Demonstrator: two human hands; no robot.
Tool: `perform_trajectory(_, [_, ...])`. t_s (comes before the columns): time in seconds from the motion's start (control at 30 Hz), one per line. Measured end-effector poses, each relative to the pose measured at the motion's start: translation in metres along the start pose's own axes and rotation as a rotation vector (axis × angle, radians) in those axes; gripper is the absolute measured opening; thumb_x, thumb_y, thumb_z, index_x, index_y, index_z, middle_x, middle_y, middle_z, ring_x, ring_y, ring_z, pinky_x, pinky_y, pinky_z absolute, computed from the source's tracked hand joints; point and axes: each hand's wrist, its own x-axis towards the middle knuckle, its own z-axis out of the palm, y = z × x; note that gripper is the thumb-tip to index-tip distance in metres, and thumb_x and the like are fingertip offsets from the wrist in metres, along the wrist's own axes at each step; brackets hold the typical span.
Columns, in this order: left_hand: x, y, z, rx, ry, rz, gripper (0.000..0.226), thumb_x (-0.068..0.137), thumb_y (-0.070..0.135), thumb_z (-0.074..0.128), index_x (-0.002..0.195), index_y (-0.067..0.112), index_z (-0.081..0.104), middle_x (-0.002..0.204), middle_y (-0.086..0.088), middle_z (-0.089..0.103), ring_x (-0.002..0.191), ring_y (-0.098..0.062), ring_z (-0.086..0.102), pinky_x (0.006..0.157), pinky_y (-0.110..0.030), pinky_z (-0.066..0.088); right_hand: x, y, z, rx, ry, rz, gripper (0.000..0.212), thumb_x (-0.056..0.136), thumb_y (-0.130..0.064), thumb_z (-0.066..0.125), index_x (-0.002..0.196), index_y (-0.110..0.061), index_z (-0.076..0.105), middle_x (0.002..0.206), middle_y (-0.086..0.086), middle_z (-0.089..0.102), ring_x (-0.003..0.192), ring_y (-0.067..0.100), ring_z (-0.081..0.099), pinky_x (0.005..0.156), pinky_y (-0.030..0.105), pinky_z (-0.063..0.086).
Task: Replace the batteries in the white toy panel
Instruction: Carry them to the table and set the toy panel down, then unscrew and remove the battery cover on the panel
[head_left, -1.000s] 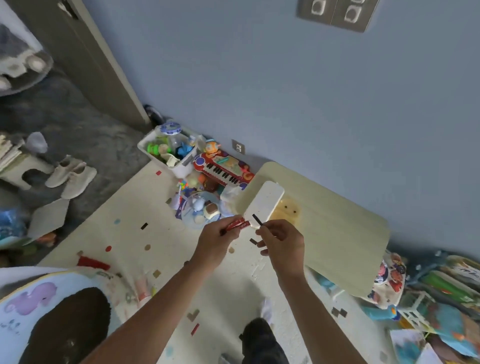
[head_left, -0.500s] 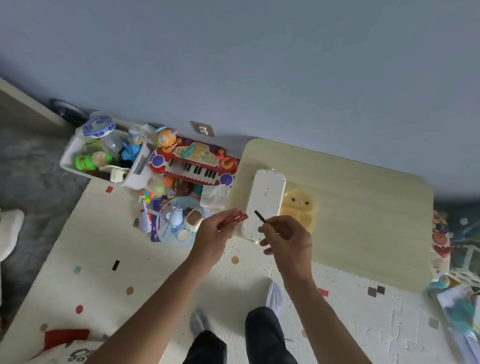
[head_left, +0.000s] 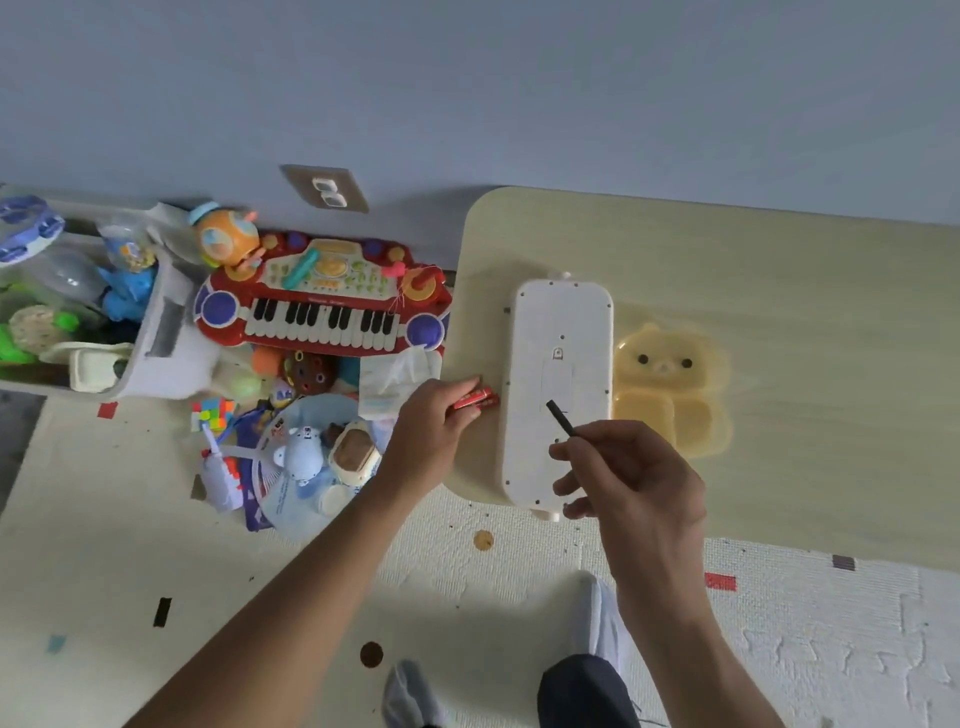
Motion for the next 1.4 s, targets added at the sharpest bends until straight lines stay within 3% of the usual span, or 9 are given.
perform_trajectory(0.13, [0.014, -0.015, 0.005, 0.152, -0.037, 0.141, 0.045, 0.096, 0.012, 0.062, 0.141, 0.013, 0.055, 0.116, -0.014, 0.061, 0.111, -0.025, 0.053, 0.092, -0.02, 0.033, 0.009, 0.007, 0.004, 0.03, 0.014, -0.032, 0.012, 0.088, 0.0, 0.068, 0.085, -0.011, 0.071, 0.077, 0.005, 0.08, 0.055, 0.017, 0.068, 0.049, 0.027, 0.055])
perform_trajectory(0.27, [0.02, -0.03, 0.009, 0.318, 0.017, 0.319, 0.05, 0.086, 0.005, 0.071, 0.135, 0.011, 0.061, 0.105, -0.016, 0.058, 0.096, -0.032, 0.053, 0.088, -0.045, 0.048, 0.021, 0.012, 0.006, 0.055, 0.02, -0.063, 0.011, 0.089, 0.0, 0.069, 0.086, -0.01, 0.071, 0.079, 0.007, 0.08, 0.057, 0.019, 0.068, 0.05, 0.028, 0.054])
perform_trajectory(0.37, [0.027, -0.036, 0.009, 0.388, 0.062, 0.392, 0.057, 0.078, 0.007, 0.079, 0.133, 0.015, 0.064, 0.101, -0.013, 0.058, 0.092, -0.035, 0.052, 0.079, -0.05, 0.049, 0.032, 0.016, 0.007, 0.081, 0.016, -0.082, 0.01, 0.09, 0.0, 0.068, 0.087, -0.009, 0.071, 0.08, 0.008, 0.08, 0.058, 0.019, 0.067, 0.05, 0.028, 0.053])
perform_trajectory(0.5, [0.035, -0.045, 0.002, 0.407, 0.048, 0.452, 0.065, 0.078, 0.018, 0.08, 0.139, 0.024, 0.058, 0.113, -0.004, 0.049, 0.104, -0.025, 0.04, 0.088, -0.047, 0.042, 0.044, 0.021, 0.003, 0.098, 0.004, -0.131, 0.014, 0.089, -0.001, 0.068, 0.083, -0.013, 0.072, 0.079, 0.008, 0.079, 0.057, 0.02, 0.066, 0.049, 0.027, 0.052])
perform_trajectory(0.63, [0.042, -0.048, -0.001, 0.365, 0.001, 0.452, 0.063, 0.081, 0.024, 0.077, 0.14, 0.024, 0.057, 0.118, -0.005, 0.051, 0.107, -0.019, 0.037, 0.095, -0.043, 0.039, 0.056, 0.026, 0.001, 0.125, -0.019, -0.153, 0.016, 0.089, -0.002, 0.069, 0.08, -0.015, 0.071, 0.078, 0.009, 0.079, 0.056, 0.02, 0.065, 0.048, 0.024, 0.051])
perform_trajectory(0.8, [0.048, -0.051, -0.002, 0.185, 0.043, 0.488, 0.049, 0.076, 0.025, 0.083, 0.124, 0.025, 0.07, 0.109, 0.005, 0.057, 0.103, -0.01, 0.042, 0.098, -0.013, 0.031, 0.079, 0.036, 0.007, 0.012, -0.022, -0.201, 0.013, 0.087, -0.001, 0.07, 0.083, -0.012, 0.071, 0.075, 0.003, 0.08, 0.055, 0.016, 0.068, 0.049, 0.025, 0.053])
perform_trajectory(0.87, [0.05, -0.052, -0.001, 0.149, 0.067, 0.499, 0.042, 0.075, 0.025, 0.084, 0.116, 0.028, 0.073, 0.106, 0.009, 0.057, 0.105, -0.005, 0.045, 0.096, -0.007, 0.03, 0.09, 0.039, 0.009, -0.018, -0.015, -0.232, 0.013, 0.087, -0.002, 0.07, 0.084, -0.014, 0.072, 0.076, 0.001, 0.08, 0.057, 0.016, 0.07, 0.051, 0.027, 0.053])
perform_trajectory(1.1, [0.055, -0.056, 0.008, 0.12, 0.096, 0.538, 0.04, 0.073, 0.054, 0.077, 0.109, 0.038, 0.072, 0.104, 0.022, 0.055, 0.109, -0.004, 0.047, 0.095, -0.007, 0.032, 0.119, 0.035, 0.004, -0.015, -0.098, -0.327, 0.02, 0.095, -0.007, 0.065, 0.102, -0.022, 0.076, 0.082, 0.002, 0.081, 0.066, 0.019, 0.076, 0.052, 0.025, 0.056])
perform_trajectory(1.4, [0.053, -0.057, 0.008, 0.116, 0.101, 0.608, 0.035, 0.075, 0.052, 0.065, 0.11, 0.045, 0.068, 0.103, 0.022, 0.056, 0.112, -0.007, 0.05, 0.093, -0.007, 0.033, 0.139, 0.039, -0.001, -0.023, -0.08, -0.408, 0.017, 0.1, -0.009, 0.057, 0.099, -0.01, 0.073, 0.08, 0.004, 0.08, 0.068, 0.021, 0.078, 0.054, 0.026, 0.056])
